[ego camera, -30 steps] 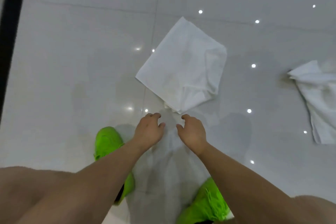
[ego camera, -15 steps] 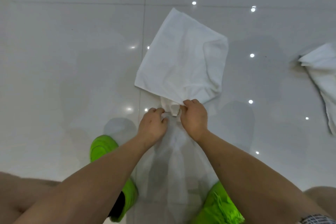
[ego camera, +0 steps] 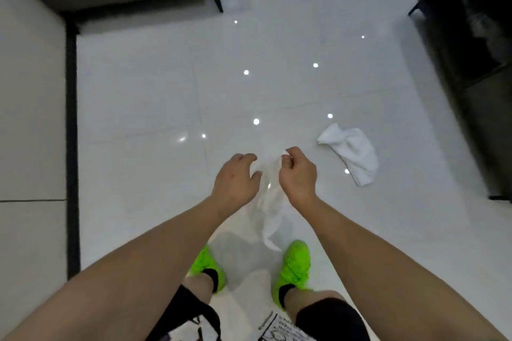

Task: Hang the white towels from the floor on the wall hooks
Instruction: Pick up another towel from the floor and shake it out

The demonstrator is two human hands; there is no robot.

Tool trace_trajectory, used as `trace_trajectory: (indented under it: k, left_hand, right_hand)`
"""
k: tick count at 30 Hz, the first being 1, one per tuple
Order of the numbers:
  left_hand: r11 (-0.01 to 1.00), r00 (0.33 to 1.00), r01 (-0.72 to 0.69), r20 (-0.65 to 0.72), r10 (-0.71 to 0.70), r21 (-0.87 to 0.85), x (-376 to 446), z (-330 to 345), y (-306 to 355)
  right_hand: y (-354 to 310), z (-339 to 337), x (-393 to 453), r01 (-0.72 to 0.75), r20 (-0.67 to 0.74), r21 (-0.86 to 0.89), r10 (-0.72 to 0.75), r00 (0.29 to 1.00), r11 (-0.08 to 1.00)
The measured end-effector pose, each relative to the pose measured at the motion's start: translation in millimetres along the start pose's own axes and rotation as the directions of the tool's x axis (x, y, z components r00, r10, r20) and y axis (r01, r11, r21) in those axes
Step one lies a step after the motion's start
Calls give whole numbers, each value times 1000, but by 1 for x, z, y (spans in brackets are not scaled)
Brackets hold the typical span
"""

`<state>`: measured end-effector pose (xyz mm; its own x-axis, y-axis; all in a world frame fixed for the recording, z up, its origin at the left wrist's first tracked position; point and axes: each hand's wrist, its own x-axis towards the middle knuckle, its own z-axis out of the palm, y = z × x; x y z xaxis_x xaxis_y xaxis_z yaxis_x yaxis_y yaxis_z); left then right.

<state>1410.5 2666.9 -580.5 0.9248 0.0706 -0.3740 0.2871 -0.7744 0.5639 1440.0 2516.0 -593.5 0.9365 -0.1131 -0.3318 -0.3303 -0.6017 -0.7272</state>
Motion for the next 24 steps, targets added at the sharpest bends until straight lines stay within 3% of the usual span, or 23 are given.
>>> trace_trajectory:
  k: [5, 10, 14, 18, 21, 24]
  left_hand:
    - [958, 955, -287, 85, 284, 20, -7, -81, 175]
    - [834, 850, -524, 47, 524, 170, -31, -89, 347]
    - [741, 761, -622, -28, 648, 254, -62, -60, 468]
    - [670, 670, -717, -72, 739, 196, -90, -23, 571]
    - [578, 580, -808, -14, 814, 116, -115, 9, 640]
    - [433, 433, -901, 71, 898, 20, -149, 50, 707]
  right_hand:
    - [-81, -164, -15, 80, -146, 138, -60, 988, 987]
    - [-98, -336, -35, 215, -338, 172, -147, 930, 961]
    - [-67, -465, -69, 229, -497, 77, -162, 853, 970]
    - [-5, -574, -117, 136, -642, 59, -67, 764, 989]
    - [43, -632, -152, 50, -717, 84, 26, 697, 995]
    - [86, -677, -183, -52, -778, 110, 119, 617, 993]
